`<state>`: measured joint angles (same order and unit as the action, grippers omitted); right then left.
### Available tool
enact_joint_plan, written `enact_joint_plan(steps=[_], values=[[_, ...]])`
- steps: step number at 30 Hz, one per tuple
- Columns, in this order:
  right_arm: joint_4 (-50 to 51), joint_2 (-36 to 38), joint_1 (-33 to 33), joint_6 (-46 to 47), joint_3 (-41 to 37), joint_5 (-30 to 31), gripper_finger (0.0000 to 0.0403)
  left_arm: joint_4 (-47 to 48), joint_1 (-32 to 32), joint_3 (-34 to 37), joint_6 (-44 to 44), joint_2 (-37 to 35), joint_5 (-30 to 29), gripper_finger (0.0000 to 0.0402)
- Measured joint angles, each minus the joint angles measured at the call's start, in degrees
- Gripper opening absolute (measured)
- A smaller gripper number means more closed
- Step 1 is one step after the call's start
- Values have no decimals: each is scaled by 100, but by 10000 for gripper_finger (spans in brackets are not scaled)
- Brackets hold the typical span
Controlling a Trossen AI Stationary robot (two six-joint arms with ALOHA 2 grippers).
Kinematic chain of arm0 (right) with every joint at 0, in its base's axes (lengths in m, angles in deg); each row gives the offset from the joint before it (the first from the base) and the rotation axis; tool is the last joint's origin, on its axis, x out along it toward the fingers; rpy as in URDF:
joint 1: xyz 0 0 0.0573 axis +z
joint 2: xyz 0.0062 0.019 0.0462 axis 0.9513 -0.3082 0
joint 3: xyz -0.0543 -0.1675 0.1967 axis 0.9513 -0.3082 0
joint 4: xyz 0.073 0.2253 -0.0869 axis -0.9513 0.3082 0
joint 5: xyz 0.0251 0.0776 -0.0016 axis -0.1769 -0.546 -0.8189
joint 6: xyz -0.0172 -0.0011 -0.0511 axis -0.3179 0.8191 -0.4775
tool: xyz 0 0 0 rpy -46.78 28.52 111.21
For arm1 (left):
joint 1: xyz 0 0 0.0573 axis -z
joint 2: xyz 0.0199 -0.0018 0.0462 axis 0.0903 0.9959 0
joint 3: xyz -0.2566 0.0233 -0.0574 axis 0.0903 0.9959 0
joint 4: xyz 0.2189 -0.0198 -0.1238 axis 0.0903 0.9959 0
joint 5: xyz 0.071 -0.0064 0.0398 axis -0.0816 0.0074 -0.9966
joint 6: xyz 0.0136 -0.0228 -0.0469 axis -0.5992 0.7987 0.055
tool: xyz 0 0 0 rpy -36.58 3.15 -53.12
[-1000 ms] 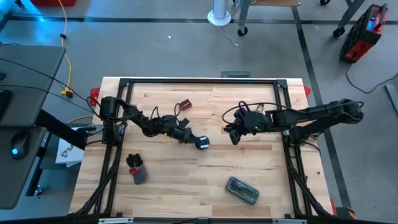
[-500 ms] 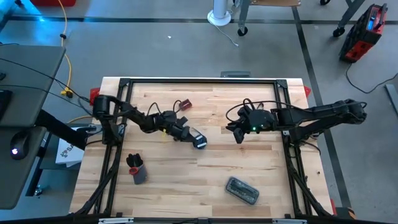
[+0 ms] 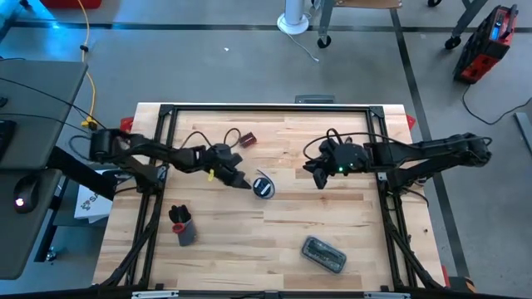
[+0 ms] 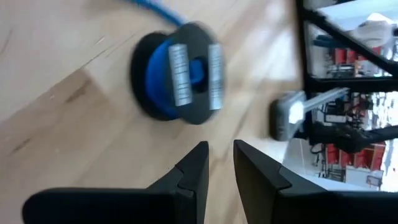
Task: Coil cords
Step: Return to Home Position
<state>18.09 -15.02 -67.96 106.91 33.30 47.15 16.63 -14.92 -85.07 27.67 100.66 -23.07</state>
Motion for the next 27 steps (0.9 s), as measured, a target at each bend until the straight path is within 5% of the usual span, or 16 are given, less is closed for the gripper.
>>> enact_joint_plan(steps=[6, 11, 17, 23, 27], values=[[959, 160, -39, -1202, 495, 35, 90, 449, -3, -1, -500, -1207, -516, 66], [2527, 336, -206, -1077, 1227, 1079, 28, 513, -17, -3, -1332, -2514, -1571, 27], [2048, 1409, -435, -1306, 847, 1304, 2, 490, -128, 277, -2283, -4156, -2853, 4], [-10, 2617, -443, -910, -543, 806, 0, 166, -191, 917, -2856, -5280, -2695, 1], [-1413, 2539, -387, -997, -1327, 552, 0, -275, -142, 1521, -2964, -5635, -2413, 1]])
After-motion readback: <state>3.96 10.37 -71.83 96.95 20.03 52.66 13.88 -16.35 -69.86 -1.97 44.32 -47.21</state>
